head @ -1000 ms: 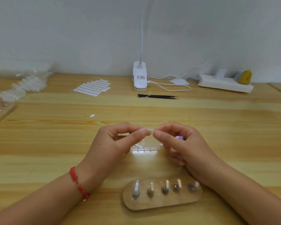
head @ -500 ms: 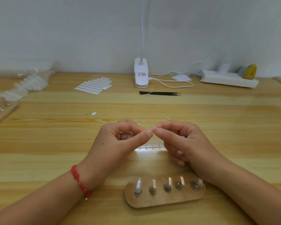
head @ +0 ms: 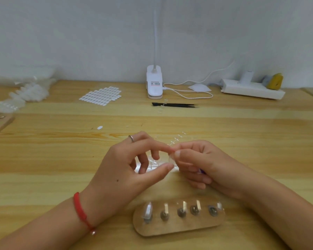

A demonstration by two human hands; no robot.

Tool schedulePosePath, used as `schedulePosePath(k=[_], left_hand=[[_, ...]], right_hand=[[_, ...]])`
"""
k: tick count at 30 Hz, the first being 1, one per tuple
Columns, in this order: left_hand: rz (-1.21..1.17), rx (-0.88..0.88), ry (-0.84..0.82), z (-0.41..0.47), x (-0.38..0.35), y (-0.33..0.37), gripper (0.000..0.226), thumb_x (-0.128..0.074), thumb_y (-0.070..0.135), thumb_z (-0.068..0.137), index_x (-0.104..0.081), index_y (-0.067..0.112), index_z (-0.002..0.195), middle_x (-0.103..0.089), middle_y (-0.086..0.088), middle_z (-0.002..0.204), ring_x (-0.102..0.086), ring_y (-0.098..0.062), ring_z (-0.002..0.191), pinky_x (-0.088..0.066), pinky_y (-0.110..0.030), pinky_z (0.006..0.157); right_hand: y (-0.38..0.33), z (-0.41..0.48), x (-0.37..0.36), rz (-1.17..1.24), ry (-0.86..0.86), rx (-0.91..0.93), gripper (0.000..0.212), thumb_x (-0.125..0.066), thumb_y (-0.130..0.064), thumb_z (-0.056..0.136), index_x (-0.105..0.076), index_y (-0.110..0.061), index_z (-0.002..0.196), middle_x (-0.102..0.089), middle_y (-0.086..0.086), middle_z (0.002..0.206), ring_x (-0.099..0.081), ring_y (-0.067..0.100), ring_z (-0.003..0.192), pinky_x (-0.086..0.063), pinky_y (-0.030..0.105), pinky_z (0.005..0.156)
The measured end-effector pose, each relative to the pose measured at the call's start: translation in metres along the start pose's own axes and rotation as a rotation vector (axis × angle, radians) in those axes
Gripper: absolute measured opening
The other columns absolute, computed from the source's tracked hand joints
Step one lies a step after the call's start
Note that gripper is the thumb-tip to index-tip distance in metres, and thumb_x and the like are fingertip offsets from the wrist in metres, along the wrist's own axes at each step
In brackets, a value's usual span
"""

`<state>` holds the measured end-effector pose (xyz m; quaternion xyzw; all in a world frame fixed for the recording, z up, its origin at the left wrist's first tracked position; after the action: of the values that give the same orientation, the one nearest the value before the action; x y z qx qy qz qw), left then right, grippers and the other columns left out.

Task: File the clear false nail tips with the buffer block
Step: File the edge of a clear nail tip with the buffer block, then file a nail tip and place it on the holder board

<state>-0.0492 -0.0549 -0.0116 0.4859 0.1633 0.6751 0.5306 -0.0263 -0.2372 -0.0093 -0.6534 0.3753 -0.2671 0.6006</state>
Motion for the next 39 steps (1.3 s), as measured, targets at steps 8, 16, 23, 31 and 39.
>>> schedulePosePath(k=[8, 16, 23, 31, 39], left_hand=[[0.090, -0.039, 0.016, 0.002, 0.006, 0.003, 0.018, -0.075, 0.032, 0.072, -0.070, 0.031, 0.089, -0.057, 0.007, 0.081, -0.054, -0.013, 0.053, -0.037, -0.017, 0.051], [0.087, 0.018, -0.020, 0.003, 0.016, 0.018, 0.016, -0.072, 0.038, 0.068, -0.072, 0.032, 0.083, -0.058, 0.007, 0.085, -0.052, -0.011, 0.055, -0.038, -0.017, 0.053], [0.026, 0.111, -0.045, -0.040, 0.012, 0.039, 0.017, -0.070, 0.040, 0.062, -0.072, 0.034, 0.078, -0.054, 0.018, 0.080, -0.047, -0.011, 0.071, -0.035, -0.010, 0.075], [0.162, 0.124, -0.050, -0.048, 0.001, 0.038, 0.017, -0.065, 0.047, 0.061, -0.068, 0.038, 0.075, -0.056, 0.013, 0.085, -0.047, 0.008, 0.087, -0.029, -0.018, 0.080], [0.203, 0.170, -0.045, -0.049, 0.001, 0.033, 0.018, -0.065, 0.051, 0.059, -0.068, 0.041, 0.074, -0.057, 0.013, 0.088, -0.046, 0.002, 0.086, -0.028, -0.014, 0.078]], right_hand=[[0.000, 0.000, 0.000, -0.126, 0.006, 0.042, 0.011, -0.066, -0.024, 0.081, -0.073, -0.023, 0.073, -0.037, -0.008, 0.045, -0.029, 0.004, 0.034, -0.032, 0.016, 0.036], [0.000, -0.001, -0.001, -0.096, 0.003, 0.054, 0.011, -0.073, -0.034, 0.074, -0.076, -0.023, 0.077, -0.034, -0.007, 0.045, -0.026, 0.003, 0.035, -0.032, 0.015, 0.035], [0.002, 0.000, 0.001, 0.031, 0.127, 0.074, 0.016, -0.069, -0.031, 0.072, -0.065, -0.016, 0.077, -0.034, -0.006, 0.051, -0.024, 0.003, 0.034, -0.029, 0.016, 0.033], [0.002, 0.001, -0.001, 0.024, 0.140, 0.077, 0.014, -0.066, -0.028, 0.075, -0.063, -0.014, 0.077, -0.034, -0.005, 0.051, -0.023, 0.003, 0.034, -0.029, 0.016, 0.034], [0.003, 0.002, 0.000, 0.042, 0.121, 0.074, 0.012, -0.067, -0.028, 0.076, -0.064, -0.017, 0.071, -0.035, -0.005, 0.051, -0.023, 0.004, 0.033, -0.029, 0.015, 0.034]])
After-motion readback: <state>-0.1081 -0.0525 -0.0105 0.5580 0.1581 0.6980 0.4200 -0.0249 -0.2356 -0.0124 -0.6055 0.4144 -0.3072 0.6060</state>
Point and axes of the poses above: each hand's wrist, its own z-axis towards the middle knuckle, its own x-axis out of the back of the hand, y = z × x, the point moved 1 cm from there along z, towards the middle knuckle
